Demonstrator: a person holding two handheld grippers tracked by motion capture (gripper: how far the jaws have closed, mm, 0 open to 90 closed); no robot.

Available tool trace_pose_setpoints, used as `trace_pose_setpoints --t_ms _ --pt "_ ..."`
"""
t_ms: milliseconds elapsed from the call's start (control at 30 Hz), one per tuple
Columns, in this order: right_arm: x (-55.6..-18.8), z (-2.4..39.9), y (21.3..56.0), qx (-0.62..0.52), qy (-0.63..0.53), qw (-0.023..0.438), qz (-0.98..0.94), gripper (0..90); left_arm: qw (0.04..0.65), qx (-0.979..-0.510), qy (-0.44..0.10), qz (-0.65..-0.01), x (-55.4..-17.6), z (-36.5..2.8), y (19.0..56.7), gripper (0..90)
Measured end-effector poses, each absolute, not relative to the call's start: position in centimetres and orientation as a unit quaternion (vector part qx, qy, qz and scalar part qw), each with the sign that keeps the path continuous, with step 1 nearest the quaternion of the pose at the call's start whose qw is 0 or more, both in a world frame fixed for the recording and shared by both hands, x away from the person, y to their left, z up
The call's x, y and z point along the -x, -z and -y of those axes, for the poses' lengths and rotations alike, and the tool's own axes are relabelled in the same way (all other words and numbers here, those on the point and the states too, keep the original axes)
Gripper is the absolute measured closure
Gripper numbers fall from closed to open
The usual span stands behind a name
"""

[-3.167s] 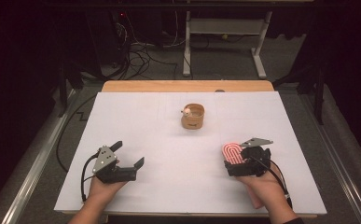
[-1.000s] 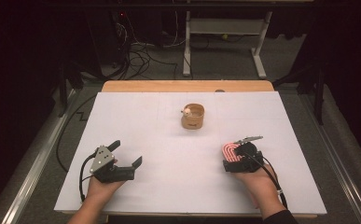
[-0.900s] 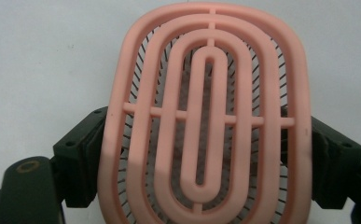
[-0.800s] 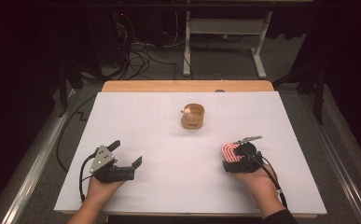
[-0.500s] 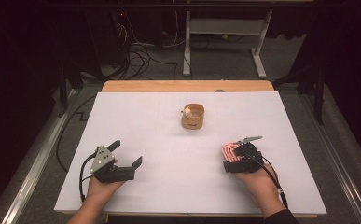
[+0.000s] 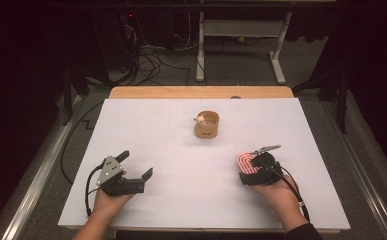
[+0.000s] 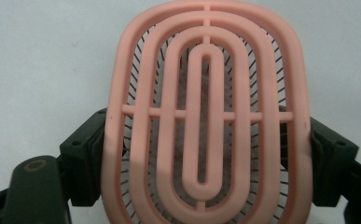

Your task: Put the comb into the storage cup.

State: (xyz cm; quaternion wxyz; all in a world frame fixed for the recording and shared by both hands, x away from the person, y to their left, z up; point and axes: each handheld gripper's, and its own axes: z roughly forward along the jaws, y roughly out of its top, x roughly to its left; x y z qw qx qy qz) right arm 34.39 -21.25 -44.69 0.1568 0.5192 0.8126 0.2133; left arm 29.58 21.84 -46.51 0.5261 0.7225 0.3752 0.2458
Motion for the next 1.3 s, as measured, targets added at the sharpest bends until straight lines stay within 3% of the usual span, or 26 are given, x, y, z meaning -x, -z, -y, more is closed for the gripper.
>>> trace_pose_setpoints --t_ms 1300 --pt "-32.5 23.3 41.5 -0.476 -0.355 0.236 -0.769 20.2 0.525 -0.726 -0.242 -0.372 -29.5 -21.6 46.7 0.0"
